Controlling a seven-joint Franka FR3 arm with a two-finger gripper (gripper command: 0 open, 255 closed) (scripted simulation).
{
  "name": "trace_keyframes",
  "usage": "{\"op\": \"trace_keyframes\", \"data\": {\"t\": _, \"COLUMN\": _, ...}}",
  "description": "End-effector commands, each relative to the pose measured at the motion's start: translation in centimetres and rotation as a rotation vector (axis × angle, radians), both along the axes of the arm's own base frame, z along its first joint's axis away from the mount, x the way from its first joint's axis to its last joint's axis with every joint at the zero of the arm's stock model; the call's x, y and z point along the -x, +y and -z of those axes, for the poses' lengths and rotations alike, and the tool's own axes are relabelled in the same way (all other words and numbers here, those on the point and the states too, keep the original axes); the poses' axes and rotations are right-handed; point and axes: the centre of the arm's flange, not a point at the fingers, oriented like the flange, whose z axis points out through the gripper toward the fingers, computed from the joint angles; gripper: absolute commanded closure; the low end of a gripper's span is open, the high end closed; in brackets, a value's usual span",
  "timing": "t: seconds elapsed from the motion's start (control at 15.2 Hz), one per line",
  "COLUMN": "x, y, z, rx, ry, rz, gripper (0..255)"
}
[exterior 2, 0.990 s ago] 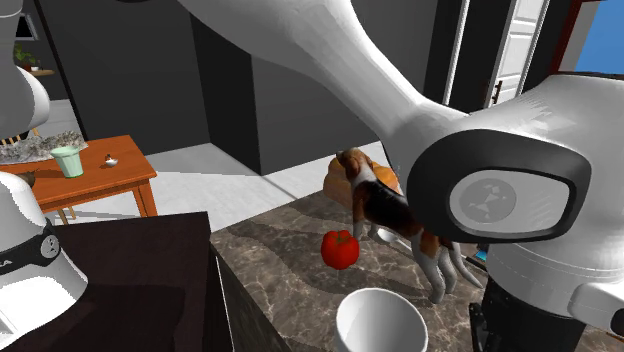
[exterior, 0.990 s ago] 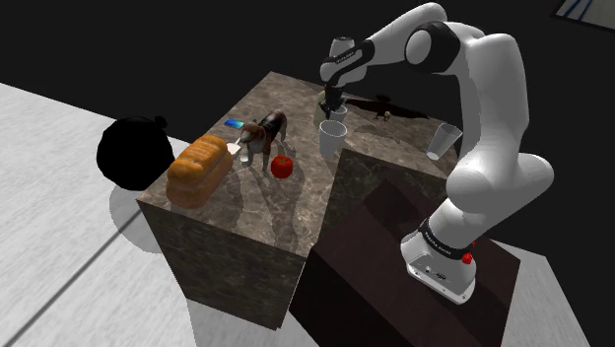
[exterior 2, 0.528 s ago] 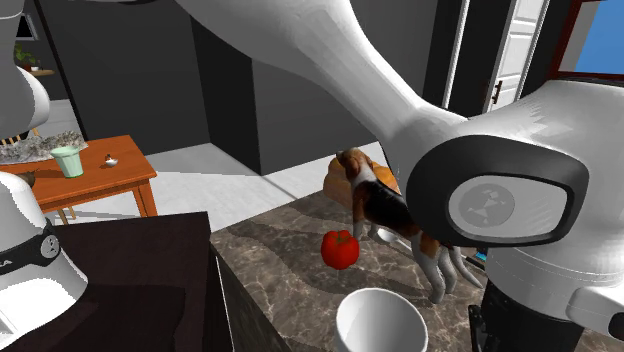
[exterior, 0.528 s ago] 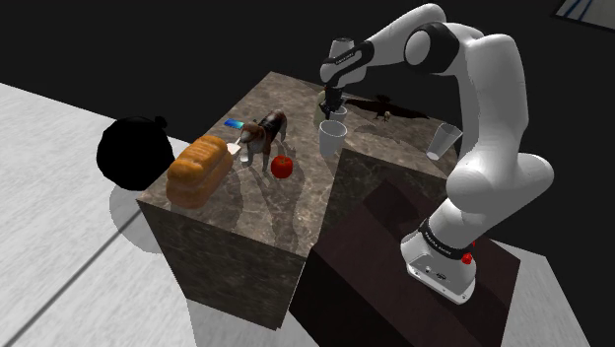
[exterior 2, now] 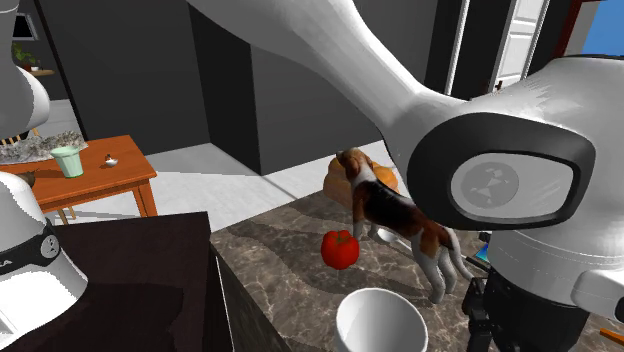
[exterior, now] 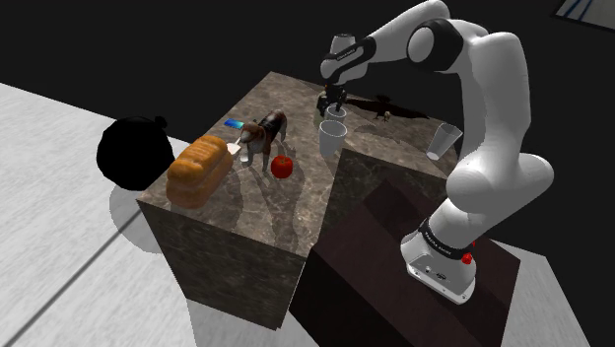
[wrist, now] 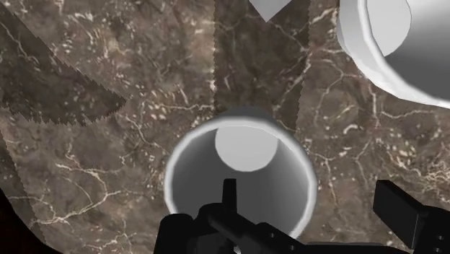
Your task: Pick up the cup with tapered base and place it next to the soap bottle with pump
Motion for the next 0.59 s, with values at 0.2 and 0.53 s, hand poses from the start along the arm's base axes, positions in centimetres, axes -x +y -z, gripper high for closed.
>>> {"op": "trace_keyframes", "data": {"t": 0.2, "x": -0.2, "y": 0.3, "z": -3.5, "rx": 0.0, "ry": 0.0, "rz": 0.0, "gripper": 0}}
{"op": "trace_keyframes", "data": {"t": 0.53, "x": -0.2, "y": 0.3, "z": -3.5, "rx": 0.0, "ry": 0.0, "rz": 0.0, "gripper": 0}}
